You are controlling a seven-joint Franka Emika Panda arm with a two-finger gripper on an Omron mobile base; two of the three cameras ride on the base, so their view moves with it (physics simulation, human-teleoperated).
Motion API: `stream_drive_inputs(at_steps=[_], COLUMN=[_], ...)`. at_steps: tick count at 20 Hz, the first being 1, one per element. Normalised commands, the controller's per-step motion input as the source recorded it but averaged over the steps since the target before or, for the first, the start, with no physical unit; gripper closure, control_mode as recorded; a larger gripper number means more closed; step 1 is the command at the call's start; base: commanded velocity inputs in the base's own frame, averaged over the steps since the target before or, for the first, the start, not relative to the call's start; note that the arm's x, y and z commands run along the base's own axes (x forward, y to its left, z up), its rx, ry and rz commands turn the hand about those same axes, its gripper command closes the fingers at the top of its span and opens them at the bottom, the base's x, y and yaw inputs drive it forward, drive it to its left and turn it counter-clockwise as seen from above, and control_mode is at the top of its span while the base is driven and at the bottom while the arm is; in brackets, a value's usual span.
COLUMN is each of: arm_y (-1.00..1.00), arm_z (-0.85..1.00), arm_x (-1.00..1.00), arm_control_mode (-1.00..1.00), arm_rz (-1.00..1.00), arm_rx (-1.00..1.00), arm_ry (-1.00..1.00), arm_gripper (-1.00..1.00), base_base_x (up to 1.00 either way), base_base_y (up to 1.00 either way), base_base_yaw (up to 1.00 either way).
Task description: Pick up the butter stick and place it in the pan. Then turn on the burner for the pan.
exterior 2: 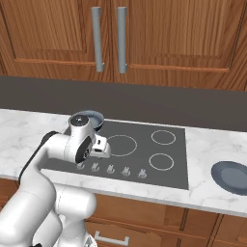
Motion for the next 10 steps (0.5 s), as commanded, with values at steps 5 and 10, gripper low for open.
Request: stream_drive_inputs(at_steps=[5,10], arm_y=[0.00,0.00], arm_z=[0.00,0.00], arm_x=[0.00,0.00], arm_control_mode=[-1.00,-1.00], arm_rz=[0.00,0.00], arm_rx=[0.00,0.00], arm_ry=[0.02,0.04], arm_gripper=[-1.00,-1.00], base_base_x=[0.00,0.00], base_base_y=[0.00,0.00], base_base_yaw=[0.00,0.00])
